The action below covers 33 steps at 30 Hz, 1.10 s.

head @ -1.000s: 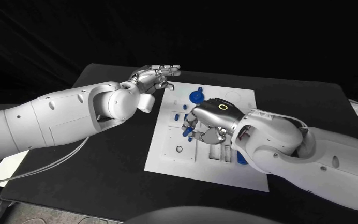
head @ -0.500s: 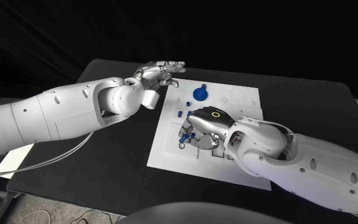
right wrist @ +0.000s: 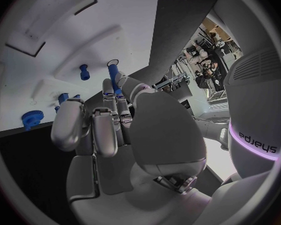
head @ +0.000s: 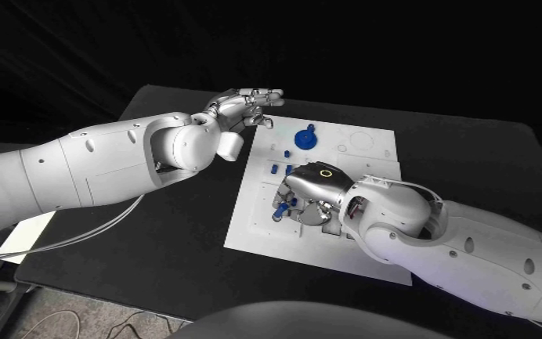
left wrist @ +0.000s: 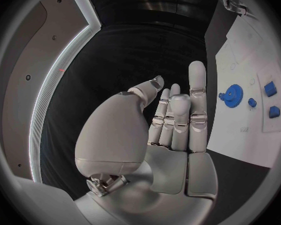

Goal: Assemble the parts on the task board

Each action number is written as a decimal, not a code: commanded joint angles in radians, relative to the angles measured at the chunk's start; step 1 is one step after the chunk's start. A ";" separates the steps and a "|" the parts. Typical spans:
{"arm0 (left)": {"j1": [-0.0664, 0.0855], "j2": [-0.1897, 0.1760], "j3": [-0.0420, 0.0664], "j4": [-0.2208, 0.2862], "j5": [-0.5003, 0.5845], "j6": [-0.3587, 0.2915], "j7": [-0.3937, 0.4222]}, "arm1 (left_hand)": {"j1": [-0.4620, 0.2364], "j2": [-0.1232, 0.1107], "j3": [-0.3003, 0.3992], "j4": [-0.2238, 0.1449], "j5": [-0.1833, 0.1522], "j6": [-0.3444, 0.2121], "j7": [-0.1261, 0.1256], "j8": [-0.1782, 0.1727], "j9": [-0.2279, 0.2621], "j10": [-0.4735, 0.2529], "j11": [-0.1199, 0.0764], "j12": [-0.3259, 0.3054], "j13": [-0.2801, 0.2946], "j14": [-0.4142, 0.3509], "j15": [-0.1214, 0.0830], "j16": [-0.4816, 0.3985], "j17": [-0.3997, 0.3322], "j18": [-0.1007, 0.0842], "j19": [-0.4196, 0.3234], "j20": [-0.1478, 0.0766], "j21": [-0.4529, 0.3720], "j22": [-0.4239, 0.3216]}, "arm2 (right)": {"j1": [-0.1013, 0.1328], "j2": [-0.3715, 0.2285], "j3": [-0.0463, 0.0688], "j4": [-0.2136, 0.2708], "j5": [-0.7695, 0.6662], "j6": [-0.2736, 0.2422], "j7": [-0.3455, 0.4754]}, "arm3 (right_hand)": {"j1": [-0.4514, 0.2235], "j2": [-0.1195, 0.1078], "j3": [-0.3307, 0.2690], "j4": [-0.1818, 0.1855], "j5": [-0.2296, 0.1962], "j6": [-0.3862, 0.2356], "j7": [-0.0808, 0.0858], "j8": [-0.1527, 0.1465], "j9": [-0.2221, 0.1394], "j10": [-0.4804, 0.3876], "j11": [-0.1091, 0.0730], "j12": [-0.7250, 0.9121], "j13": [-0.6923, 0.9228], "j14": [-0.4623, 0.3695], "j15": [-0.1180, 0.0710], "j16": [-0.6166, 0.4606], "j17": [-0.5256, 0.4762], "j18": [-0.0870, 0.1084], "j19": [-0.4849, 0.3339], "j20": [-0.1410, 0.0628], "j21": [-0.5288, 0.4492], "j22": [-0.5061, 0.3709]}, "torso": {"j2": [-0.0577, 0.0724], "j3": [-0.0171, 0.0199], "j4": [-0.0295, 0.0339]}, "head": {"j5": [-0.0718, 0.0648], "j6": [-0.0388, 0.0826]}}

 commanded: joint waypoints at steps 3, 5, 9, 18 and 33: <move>0.000 0.000 0.001 0.003 -0.004 0.018 0.004 | 0.000 0.005 -0.007 -0.001 0.000 -0.006 -0.002 0.003 0.000 -0.006 -0.002 0.005 -0.001 -0.007 0.003 0.005 -0.001 0.009 -0.004 0.002 -0.004 -0.001 | -0.001 0.008 -0.002 -0.006 -0.027 0.047 -0.008 | 0.007 0.015 0.001 -0.007 0.003 0.005 0.005 0.003 0.001 0.030 -0.027 -0.001 0.001 0.048 -0.003 0.002 0.000 0.004 0.000 -0.004 -0.001 0.001 | 0.000 0.0002 0.0010 | 0.003 -0.004; 0.000 0.000 0.001 0.003 -0.004 0.018 0.004 | 0.000 0.005 -0.007 -0.001 0.000 -0.006 -0.002 0.003 0.000 -0.006 -0.002 0.005 -0.001 -0.007 0.003 0.005 -0.001 0.009 -0.004 0.002 -0.004 -0.001 | -0.001 0.010 -0.002 -0.008 -0.029 0.052 -0.009 | 0.007 0.015 0.001 -0.007 0.003 0.005 0.005 0.003 0.001 0.030 -0.027 -0.001 0.001 0.048 -0.003 0.002 0.000 0.004 0.000 -0.004 -0.001 0.001 | 0.000 0.0002 0.0010 | 0.003 -0.004; 0.001 0.000 0.001 0.003 -0.004 0.018 0.004 | 0.000 0.005 -0.007 -0.001 0.000 -0.006 -0.002 0.003 0.000 -0.006 -0.002 0.005 -0.001 -0.007 0.003 0.005 -0.001 0.009 -0.004 0.002 -0.004 -0.001 | -0.001 0.014 -0.004 -0.012 -0.031 0.067 -0.014 | 0.007 0.015 0.001 -0.007 0.003 0.005 0.005 0.003 0.001 0.030 -0.027 -0.001 0.001 0.048 -0.003 0.002 0.000 0.004 0.000 -0.004 -0.001 0.001 | 0.000 0.0000 0.0011 | 0.005 -0.006; 0.001 0.000 0.001 0.005 -0.004 0.017 0.005 | 0.000 0.005 -0.007 -0.001 0.000 -0.006 -0.002 0.003 0.000 -0.006 -0.002 0.005 -0.001 -0.007 0.003 0.005 -0.001 0.009 -0.004 0.002 -0.004 -0.001 | -0.001 0.027 -0.007 -0.020 -0.039 0.083 -0.019 | 0.005 0.015 0.001 -0.007 0.003 0.005 0.006 0.002 0.001 0.030 -0.027 -0.002 0.001 0.048 -0.003 0.000 -0.003 0.004 -0.001 -0.004 -0.003 -0.002 | 0.000 -0.0001 0.0006 | 0.010 -0.009; 0.001 -0.001 0.001 0.007 -0.004 0.016 0.004 | 0.000 0.005 -0.007 -0.001 0.000 -0.006 -0.002 0.003 0.000 -0.006 -0.002 0.005 -0.001 -0.007 0.003 0.005 -0.001 0.009 -0.004 0.002 -0.004 -0.001 | -0.001 0.048 -0.017 -0.031 -0.079 0.079 -0.044 | -0.080 -0.048 -0.027 0.009 0.040 -0.112 0.034 -0.025 -0.025 -0.165 0.020 -0.023 -0.015 0.035 0.038 -0.031 -0.056 0.014 -0.028 0.033 -0.046 -0.063 | -0.001 -0.0004 0.0011 | 0.012 -0.010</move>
